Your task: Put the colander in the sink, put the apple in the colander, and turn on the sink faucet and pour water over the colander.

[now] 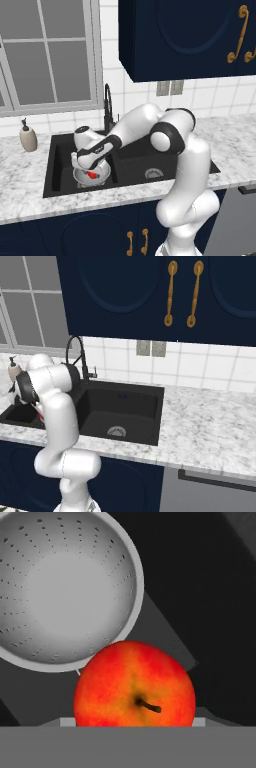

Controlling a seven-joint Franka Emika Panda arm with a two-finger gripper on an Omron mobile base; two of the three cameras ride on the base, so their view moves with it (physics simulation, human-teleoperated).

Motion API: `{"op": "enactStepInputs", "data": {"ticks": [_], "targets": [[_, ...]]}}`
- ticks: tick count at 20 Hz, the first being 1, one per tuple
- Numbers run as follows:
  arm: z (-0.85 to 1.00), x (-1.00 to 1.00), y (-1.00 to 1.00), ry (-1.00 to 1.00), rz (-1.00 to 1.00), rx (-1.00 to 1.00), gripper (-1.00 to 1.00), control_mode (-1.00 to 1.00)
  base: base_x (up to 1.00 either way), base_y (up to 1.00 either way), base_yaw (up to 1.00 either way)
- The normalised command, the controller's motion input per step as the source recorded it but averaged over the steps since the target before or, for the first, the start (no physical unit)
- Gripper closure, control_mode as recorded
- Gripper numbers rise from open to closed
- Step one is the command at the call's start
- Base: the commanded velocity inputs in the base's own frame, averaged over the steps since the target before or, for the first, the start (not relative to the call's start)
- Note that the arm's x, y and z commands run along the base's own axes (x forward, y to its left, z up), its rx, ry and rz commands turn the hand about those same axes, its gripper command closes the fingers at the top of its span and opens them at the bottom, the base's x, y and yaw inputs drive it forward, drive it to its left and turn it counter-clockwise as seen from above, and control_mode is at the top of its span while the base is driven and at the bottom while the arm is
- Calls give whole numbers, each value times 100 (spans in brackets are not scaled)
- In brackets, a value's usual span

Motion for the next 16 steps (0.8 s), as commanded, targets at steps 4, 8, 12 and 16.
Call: {"op": "enactStepInputs", "data": {"ticks": [4,8,12,16], "targets": [[-30,22,4,0,0,0,100,-100,0,0,0],[-31,17,6,0,0,0,100,-100,0,0,0],[-23,4,6,0,0,0,100,-100,0,0,0],[-18,14,10,0,0,0,100,-100,0,0,0]]}}
